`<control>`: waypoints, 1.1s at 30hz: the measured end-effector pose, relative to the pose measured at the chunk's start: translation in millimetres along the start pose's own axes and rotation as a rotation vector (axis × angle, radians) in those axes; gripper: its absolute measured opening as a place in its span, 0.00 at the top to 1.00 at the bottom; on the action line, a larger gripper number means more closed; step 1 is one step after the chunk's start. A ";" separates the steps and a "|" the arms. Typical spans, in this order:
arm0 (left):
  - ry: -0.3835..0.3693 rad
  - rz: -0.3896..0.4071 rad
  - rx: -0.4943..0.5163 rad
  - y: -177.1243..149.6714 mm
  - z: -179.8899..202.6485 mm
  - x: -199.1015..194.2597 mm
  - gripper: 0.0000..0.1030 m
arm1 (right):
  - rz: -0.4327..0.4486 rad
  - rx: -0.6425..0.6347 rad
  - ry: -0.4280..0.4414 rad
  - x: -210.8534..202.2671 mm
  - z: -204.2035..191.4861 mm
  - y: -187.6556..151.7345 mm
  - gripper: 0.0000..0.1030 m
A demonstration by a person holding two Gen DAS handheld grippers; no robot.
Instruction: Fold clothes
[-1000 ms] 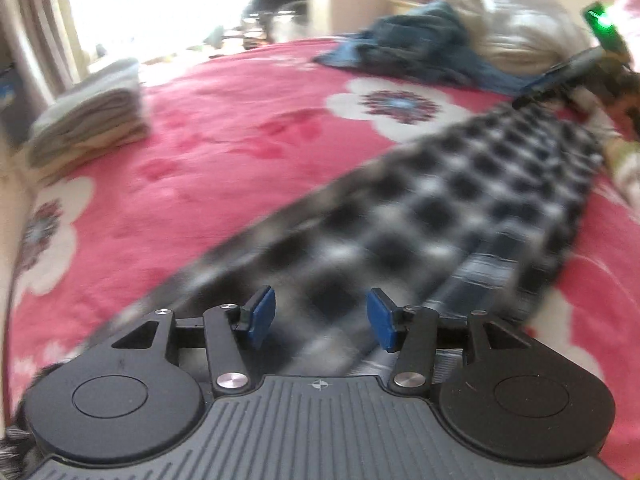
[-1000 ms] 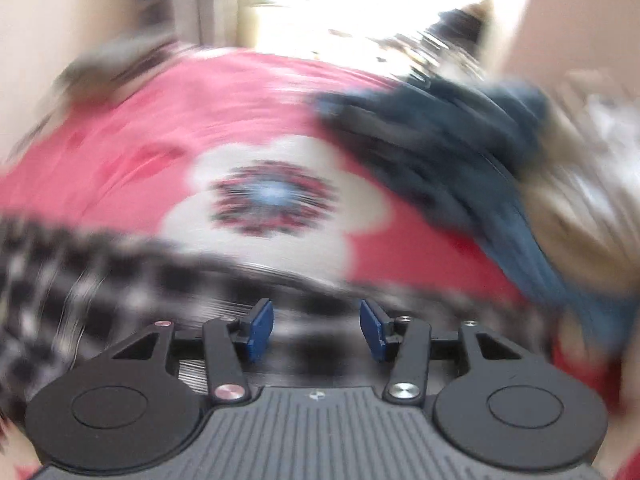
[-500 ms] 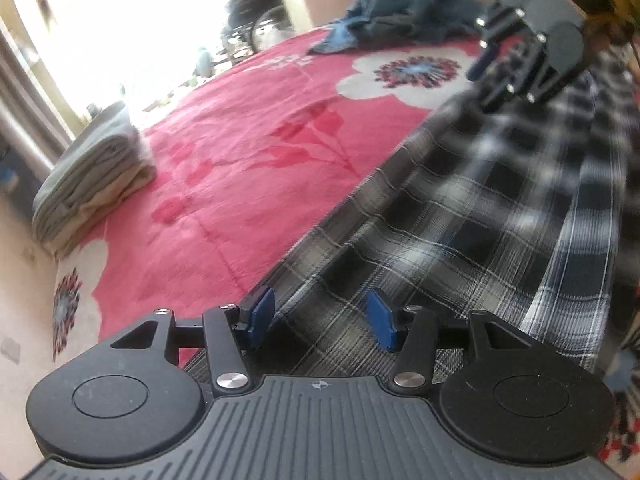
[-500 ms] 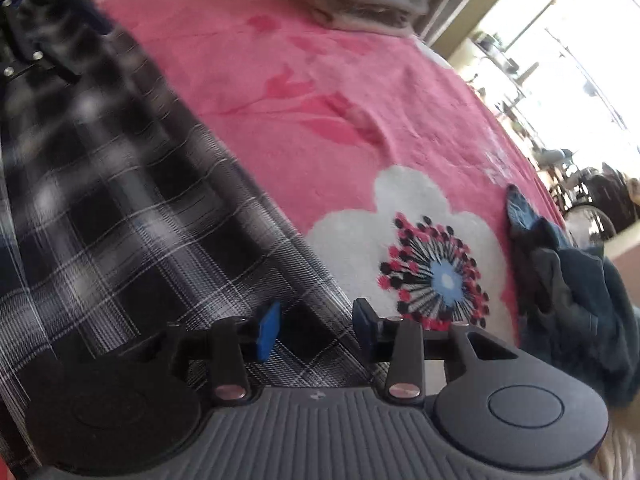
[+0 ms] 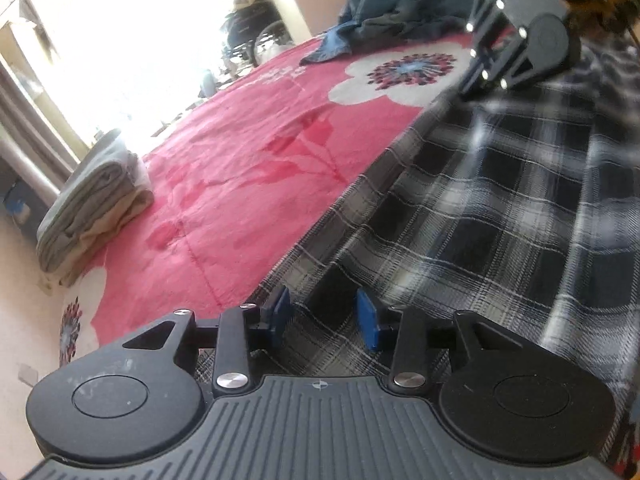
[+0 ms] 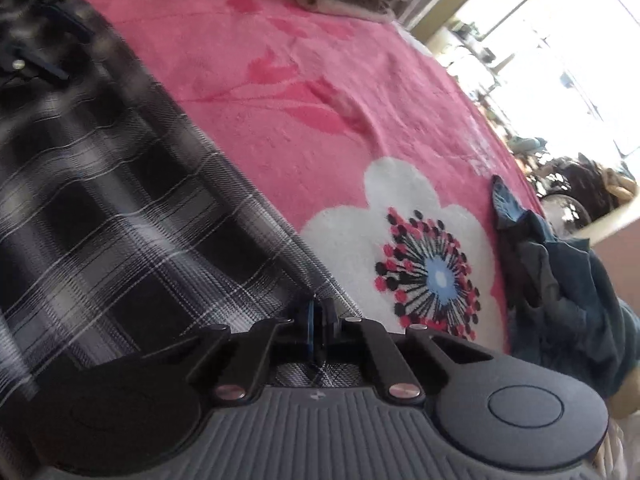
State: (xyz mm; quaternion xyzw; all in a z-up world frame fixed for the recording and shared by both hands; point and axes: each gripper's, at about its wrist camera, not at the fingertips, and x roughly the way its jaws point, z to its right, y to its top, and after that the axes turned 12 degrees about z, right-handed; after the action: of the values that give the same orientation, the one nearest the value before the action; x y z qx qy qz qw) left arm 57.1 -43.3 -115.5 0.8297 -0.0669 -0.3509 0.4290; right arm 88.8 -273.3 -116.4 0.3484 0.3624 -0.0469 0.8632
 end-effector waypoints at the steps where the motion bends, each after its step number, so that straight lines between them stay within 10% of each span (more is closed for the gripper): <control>1: 0.006 -0.002 -0.010 0.3 -1.4 1.4 0.60 | 0.005 0.007 -0.023 3.2 -1.4 0.5 0.97; 12: 0.038 -0.022 -0.021 1.9 -2.0 7.5 0.57 | 0.161 0.376 -0.196 -35.5 51.9 -25.5 0.90; 24: 0.077 -0.059 -0.020 6.4 -2.8 10.0 0.50 | -0.199 1.071 -0.335 -45.6 180.9 -185.8 0.90; 33: 0.098 -0.070 -0.020 8.0 0.4 10.9 0.49 | -0.104 1.256 -0.456 -46.2 243.0 -216.8 0.90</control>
State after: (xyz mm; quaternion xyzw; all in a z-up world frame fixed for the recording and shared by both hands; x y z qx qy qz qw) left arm 66.5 -52.9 -115.3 0.8435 -0.0132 -0.3251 0.4274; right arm 126.8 -598.9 -88.8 0.7481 0.0911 -0.3628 0.5481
